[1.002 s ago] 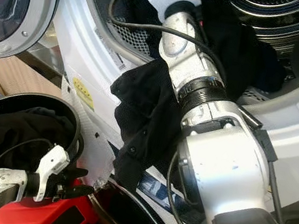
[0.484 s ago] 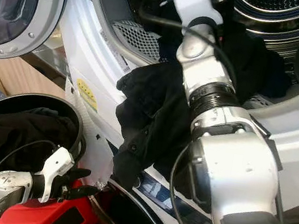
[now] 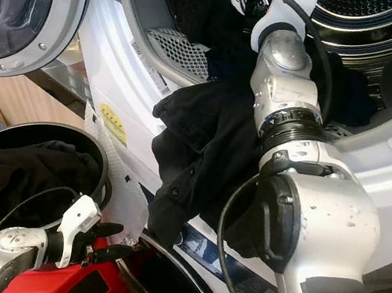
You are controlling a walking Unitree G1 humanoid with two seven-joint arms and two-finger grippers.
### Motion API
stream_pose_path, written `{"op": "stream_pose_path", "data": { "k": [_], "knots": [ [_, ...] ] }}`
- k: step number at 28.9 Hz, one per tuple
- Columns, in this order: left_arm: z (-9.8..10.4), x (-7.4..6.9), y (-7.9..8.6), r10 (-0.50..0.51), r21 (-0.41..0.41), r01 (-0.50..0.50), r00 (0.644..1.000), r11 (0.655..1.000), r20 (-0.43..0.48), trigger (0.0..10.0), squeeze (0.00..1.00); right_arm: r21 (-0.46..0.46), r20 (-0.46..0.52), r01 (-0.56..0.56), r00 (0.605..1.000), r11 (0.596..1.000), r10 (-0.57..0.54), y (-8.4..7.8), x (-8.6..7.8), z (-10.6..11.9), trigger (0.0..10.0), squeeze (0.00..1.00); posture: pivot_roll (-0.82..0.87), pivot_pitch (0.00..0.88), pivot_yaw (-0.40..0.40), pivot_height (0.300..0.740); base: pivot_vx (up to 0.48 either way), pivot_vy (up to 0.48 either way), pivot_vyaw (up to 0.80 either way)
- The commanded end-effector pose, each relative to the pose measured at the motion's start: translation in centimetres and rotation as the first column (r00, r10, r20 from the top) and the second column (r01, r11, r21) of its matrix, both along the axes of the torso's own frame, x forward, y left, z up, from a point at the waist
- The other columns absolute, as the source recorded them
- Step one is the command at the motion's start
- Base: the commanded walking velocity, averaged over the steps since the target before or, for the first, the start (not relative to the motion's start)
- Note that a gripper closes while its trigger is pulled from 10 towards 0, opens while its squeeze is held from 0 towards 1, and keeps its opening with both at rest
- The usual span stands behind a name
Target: Clothes washing
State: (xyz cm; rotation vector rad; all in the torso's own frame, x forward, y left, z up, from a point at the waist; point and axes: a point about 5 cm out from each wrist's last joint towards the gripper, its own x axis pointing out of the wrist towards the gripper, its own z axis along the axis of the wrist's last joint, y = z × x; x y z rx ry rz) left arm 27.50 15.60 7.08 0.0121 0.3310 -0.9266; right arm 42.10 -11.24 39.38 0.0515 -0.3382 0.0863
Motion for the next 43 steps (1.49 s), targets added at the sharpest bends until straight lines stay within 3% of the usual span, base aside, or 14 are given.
{"op": "stream_pose_path", "data": {
  "k": [1, 5, 8, 9, 11, 14, 16, 18, 20, 23, 30, 35, 37, 43],
  "knots": [
    [0.2, -0.1, -0.1, -0.015, -0.014, 0.015, 1.0, 1.0, 0.004, 10.0, 0.0, 0.047, 0.081, 0.009, 0.997, 0.999, -0.012, -1.6, -0.5, 2.1, 10.0, 0.0, 0.16, 0.118, -0.059, 0.74, 0.0, 0.0, 0.0],
    [0.7, -0.7, -1.0, -0.144, -0.01, 0.144, 0.989, 0.99, -0.012, 10.0, 0.0, 0.007, 0.117, -0.001, 0.993, 1.0, 0.0, -1.9, -0.8, 2.7, 10.0, 0.0, 0.15, 0.118, -0.06, 0.74, 0.0, 0.0, 0.0],
    [1.4, -2.6, -1.8, -0.369, -0.011, 0.369, 0.926, 0.929, -0.085, 10.0, 0.0, -0.021, 0.118, -0.002, 0.993, 1.0, 0.004, -1.9, -0.7, 2.4, 10.0, 0.0, 0.14, 0.119, -0.057, 0.74, 0.0, 0.0, 0.0],
    [1.4, -2.6, -1.8, -0.369, -0.011, 0.369, 0.926, 0.929, -0.085, 10.0, 0.0, -0.021, 0.118, -0.002, 0.993, 1.0, 0.004, -1.9, -0.7, 2.4, 10.0, 0.0, 0.14, 0.119, -0.057, 0.74, 0.0, 0.0, 0.0],
    [3.2, -2.9, -2.4, -0.497, 0.011, 0.498, 0.866, 0.867, -0.055, 10.0, 0.0, -0.011, 0.12, -0.023, 0.993, 1.0, 0.025, -1.6, -0.7, 2.1, 10.0, 0.0, 0.14, 0.119, -0.057, 0.74, 0.0, 0.0, 0.0],
    [3.8, -2.7, -2.5, -0.506, 0.029, 0.507, 0.862, 0.861, -0.031, 10.0, 0.0, 0.002, 0.129, -0.029, 0.991, 1.0, 0.028, -1.6, -0.7, 2.4, 10.0, 0.0, 0.15, 0.119, -0.057, 0.74, 0.0, 0.0, 0.0],
    [6.7, -1.8, -3.6, -0.526, 0.064, 0.522, 0.845, 0.85, 0.098, 10.0, 0.0, 0.029, 0.189, -0.06, 0.98, 0.998, 0.054, -1.2, -1.2, 3.8, 10.0, 0.0, 0.15, 0.121, -0.06, 0.74, 0.0, 0.0, 0.0],
    [7.5, -1.6, -3.9, -0.531, 0.064, 0.527, 0.838, 0.847, 0.13, 10.0, 0.0, 0.028, 0.201, -0.07, 0.978, 0.997, 0.063, -1.0, -1.4, 4.1, 10.0, 0.0, 0.15, 0.121, -0.06, 0.74, 0.0, 0.0, 0.0],
    [9.0, -1.2, -4.4, -0.563, 0.139, 0.546, 0.804, 0.826, 0.192, 10.0, 0.0, 0.014, 0.204, -0.068, 0.977, 0.998, 0.063, -0.8, -1.3, 3.9, 10.0, 0.0, 0.15, 0.12, -0.063, 0.74, 0.0, 0.0, 0.0],
    [9.2, -0.3, -4.2, -0.561, 0.254, 0.506, 0.787, 0.825, 0.255, 10.0, 0.0, 0.022, 0.204, -0.067, 0.977, 0.997, 0.061, -1.0, -1.3, 3.7, 10.0, 0.0, 0.15, 0.119, -0.061, 0.74, 0.0, 0.0, 0.0],
    [10.5, 2.4, -4.3, -0.531, 0.352, 0.411, 0.754, 0.841, 0.388, 10.0, 0.0, 0.027, 0.218, -0.09, 0.972, 0.996, 0.082, -0.7, -1.3, 3.3, 10.0, 0.0, 0.15, 0.118, -0.059, 0.74, 0.0, 0.0, 0.0],
    [11.0, 3.3, -4.5, -0.518, 0.348, 0.395, 0.742, 0.85, 0.426, 10.0, 0.0, 0.029, 0.211, -0.092, 0.974, 0.995, 0.084, -0.7, -1.2, 2.9, 10.0, 0.0, 0.14, 0.114, -0.057, 0.74, 0.0, 0.0, 0.0],
    [11.2, 3.7, -5.1, -0.527, 0.302, 0.434, 0.738, 0.849, 0.422, 10.0, 0.0, 0.026, 0.205, -0.097, 0.975, 0.995, 0.09, -0.5, -1.1, 2.5, 10.0, 0.0, 0.13, 0.114, -0.058, 0.74, 0.0, 0.0, 0.0],
    [11.9, 3.1, -7.1, -0.583, 0.176, 0.567, 0.7, 0.805, 0.413, 10.0, 0.0, 0.022, 0.196, -0.105, 0.976, 0.994, 0.098, -0.2, -0.9, 1.9, 10.0, 0.0, 0.13, 0.114, -0.058, 0.74, 0.0, 0.0, 0.0]
  ]
}}
